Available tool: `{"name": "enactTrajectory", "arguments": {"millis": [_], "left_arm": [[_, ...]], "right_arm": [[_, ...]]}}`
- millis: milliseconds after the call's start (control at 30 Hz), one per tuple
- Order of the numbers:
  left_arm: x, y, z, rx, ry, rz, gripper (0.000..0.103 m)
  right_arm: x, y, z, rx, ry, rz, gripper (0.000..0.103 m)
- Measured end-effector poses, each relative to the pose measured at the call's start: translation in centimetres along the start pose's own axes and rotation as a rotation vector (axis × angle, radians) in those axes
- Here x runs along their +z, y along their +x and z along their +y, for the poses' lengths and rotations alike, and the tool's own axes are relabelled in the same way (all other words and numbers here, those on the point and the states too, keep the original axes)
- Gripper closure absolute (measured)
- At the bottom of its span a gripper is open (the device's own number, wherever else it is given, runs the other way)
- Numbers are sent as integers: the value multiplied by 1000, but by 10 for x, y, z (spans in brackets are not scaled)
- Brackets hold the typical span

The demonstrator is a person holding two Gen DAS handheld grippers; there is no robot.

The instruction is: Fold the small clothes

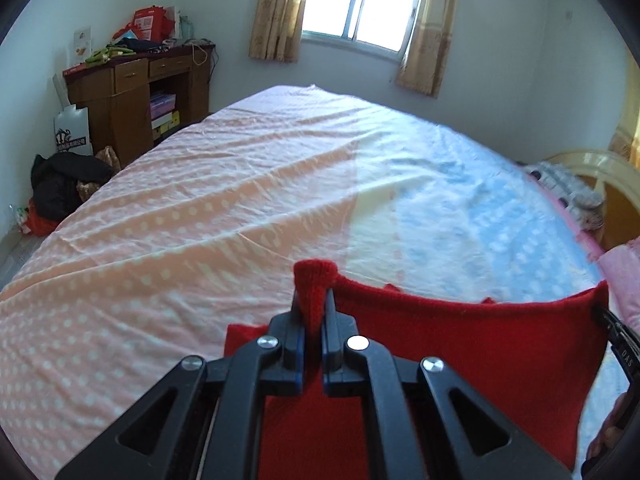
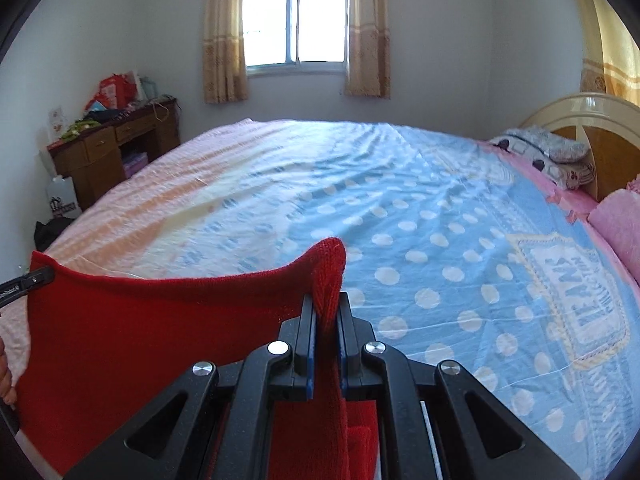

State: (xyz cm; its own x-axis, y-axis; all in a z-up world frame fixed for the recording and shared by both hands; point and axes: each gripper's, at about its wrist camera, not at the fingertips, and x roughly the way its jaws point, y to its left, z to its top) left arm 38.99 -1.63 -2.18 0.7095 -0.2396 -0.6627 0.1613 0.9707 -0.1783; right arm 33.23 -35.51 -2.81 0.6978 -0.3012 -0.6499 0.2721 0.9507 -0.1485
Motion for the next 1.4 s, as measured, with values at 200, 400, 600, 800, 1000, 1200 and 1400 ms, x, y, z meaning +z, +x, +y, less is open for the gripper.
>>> {"name": "enactTrajectory", "arguments": {"millis": [200, 400, 600, 800, 1000, 1200, 1400], "left_arm": [[-22, 44, -1, 41, 0, 95, 97], [-28, 48, 2, 72, -11, 137, 88], [-28, 48, -6, 128, 41, 147, 66], [-44, 1, 0, 133, 8, 123, 24], [-79, -46, -22, 186, 134, 68, 15], [-109, -52, -29, 175, 151, 110, 15], [-118, -55, -35, 211, 191, 100, 13]], "right_arm": [[-29, 54, 2, -22, -12, 106, 95], [-34, 72, 5, -25, -24, 181, 95], [-36, 86, 13, -66, -70, 261, 83], [-30, 21, 12, -100, -58, 55, 69], [-68, -76, 38, 21, -50, -56, 58], [-105, -76, 40, 58, 1, 60, 58], [-132, -51, 26, 44, 56, 113, 58]]}}
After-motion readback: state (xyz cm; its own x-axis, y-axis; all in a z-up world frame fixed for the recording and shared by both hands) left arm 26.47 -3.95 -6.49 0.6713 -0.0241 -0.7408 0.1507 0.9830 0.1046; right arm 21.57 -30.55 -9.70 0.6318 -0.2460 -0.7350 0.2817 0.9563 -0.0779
